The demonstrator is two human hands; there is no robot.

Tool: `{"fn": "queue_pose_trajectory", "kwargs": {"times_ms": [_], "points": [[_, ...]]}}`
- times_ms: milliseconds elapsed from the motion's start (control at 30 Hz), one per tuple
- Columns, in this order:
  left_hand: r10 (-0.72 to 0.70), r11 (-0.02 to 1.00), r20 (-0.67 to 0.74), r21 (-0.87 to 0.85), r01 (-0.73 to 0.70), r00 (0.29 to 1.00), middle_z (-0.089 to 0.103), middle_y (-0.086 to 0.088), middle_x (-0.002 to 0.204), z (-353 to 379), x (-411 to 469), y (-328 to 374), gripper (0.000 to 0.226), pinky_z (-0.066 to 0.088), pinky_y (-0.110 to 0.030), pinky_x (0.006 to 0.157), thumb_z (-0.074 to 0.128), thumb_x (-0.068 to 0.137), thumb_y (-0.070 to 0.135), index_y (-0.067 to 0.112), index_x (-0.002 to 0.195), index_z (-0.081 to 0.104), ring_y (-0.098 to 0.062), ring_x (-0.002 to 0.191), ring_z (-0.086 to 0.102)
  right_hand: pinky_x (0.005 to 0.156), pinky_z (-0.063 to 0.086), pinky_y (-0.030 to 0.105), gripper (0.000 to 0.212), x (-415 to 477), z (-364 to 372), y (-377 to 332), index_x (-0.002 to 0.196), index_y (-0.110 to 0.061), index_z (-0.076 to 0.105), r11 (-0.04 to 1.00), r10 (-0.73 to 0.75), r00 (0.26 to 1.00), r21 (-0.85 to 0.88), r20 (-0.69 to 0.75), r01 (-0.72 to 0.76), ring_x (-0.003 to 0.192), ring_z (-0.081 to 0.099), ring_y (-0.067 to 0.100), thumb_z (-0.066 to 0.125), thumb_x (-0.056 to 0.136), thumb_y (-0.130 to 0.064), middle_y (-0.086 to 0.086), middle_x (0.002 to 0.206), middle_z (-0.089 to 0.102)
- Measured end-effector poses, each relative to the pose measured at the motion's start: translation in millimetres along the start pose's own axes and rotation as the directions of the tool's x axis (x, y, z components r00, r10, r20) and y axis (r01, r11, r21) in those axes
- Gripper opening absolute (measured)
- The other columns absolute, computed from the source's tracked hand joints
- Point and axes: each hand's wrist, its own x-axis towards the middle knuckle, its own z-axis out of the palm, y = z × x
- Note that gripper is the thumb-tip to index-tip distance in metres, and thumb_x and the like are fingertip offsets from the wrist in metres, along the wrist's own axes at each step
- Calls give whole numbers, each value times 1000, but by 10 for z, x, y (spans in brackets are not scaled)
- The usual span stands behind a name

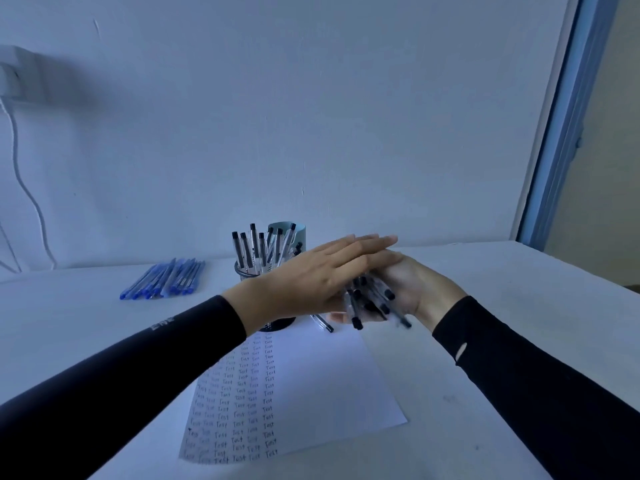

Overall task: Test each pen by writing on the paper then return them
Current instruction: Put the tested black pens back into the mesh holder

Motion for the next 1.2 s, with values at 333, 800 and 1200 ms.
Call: {"fn": "queue_pose_trajectory", "kwargs": {"times_ms": [333, 800, 1200], "points": [[-463, 816, -231, -488, 310, 856, 64, 2, 108, 108, 51, 65, 40, 48, -18, 81, 75, 81, 12, 29, 106, 49, 1, 100, 59, 93, 47, 64, 64, 16, -166, -109, 110, 4, 65, 962, 168, 938, 159, 302, -223, 109, 63, 45, 34, 101, -51, 25, 113, 67], [-677, 582, -184, -726, 365, 713, 57, 16, 61, -145, 229, -29, 18, 39, -12, 57, 62, 94, 21, 13, 78, 63, -1, 57, 52, 75, 61, 26, 17, -65, -135, -252, 97, 1, 72, 986, -164, 985, -29, 61, 165, 81, 74, 18, 67, 84, -9, 15, 94, 74], [-834, 500, -335, -796, 342, 438, 63, 3, 73, -775, 116, -453, 30, 49, -24, 65, 52, 99, 34, 15, 78, 62, -6, 66, 59, 74, 53, 27, 19, 25, -261, -150, 106, -9, 65, 822, -443, 895, -422, -49, 383, 88, 69, 16, 57, 99, -24, 1, 94, 75]]}}
